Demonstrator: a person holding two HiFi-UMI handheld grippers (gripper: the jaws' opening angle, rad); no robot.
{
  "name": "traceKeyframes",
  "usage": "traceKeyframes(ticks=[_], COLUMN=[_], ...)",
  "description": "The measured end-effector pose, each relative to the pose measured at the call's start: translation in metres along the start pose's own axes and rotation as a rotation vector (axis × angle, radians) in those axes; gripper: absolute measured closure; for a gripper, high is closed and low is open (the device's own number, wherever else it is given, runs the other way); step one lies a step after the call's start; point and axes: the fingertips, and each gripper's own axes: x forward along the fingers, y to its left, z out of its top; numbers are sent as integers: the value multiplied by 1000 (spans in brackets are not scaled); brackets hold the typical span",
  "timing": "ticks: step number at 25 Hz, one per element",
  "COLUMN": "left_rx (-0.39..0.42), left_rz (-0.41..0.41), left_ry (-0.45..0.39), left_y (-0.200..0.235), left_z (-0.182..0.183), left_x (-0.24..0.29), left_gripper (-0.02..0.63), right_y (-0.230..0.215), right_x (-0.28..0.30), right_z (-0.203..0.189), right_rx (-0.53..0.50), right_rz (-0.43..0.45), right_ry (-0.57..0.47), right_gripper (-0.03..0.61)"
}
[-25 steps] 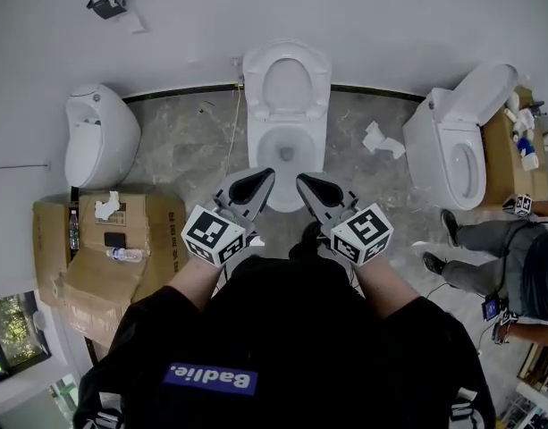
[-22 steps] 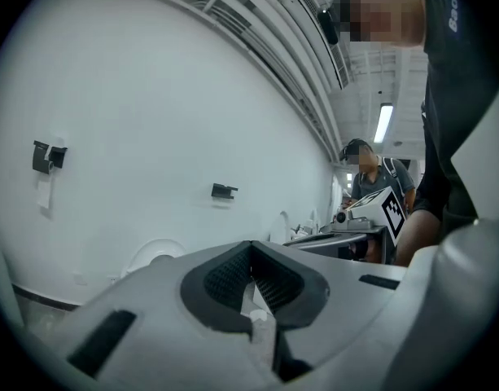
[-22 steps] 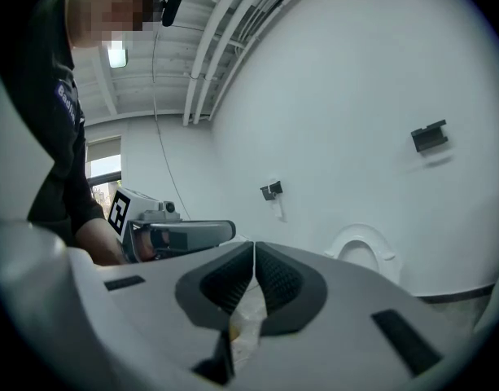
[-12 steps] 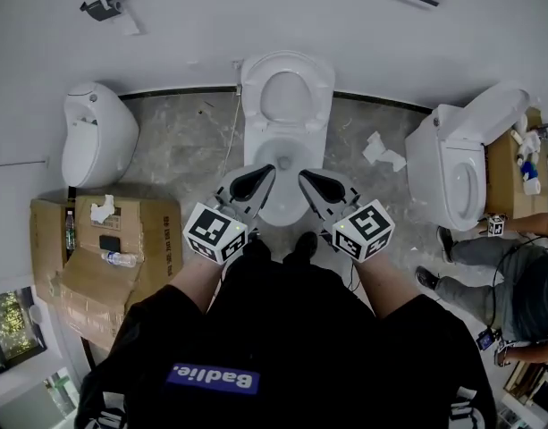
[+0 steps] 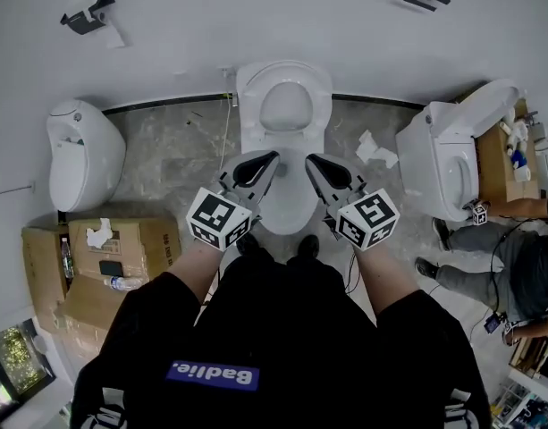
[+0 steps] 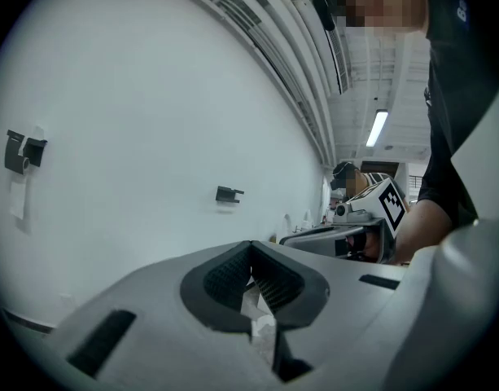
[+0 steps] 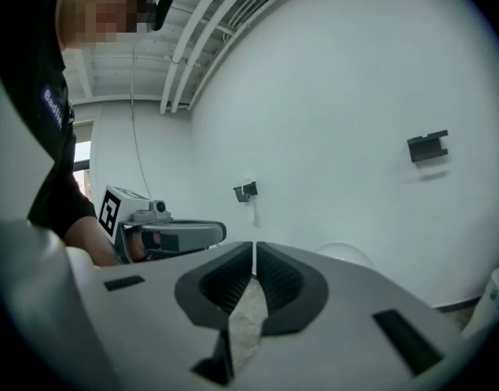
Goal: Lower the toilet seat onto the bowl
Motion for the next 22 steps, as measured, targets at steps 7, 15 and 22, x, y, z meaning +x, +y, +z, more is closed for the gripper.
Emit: traceKeyframes(ticks=[7, 15, 22], left_rx=[14, 29, 50], left_rz=[15, 100, 151], left_ry=[8, 61, 90], left_y=[35, 87, 145], left_z=[-1, -27, -53], left_x=[26, 70, 103], left_gripper=[597, 595, 571], right_y=[-26, -104, -165], right_x=[29, 62, 102], right_z=[0, -15, -41], right_rx=[-8, -10, -14], right_rz=[7, 26, 10], right_ry=[18, 74, 125], right_gripper=[548, 548, 510])
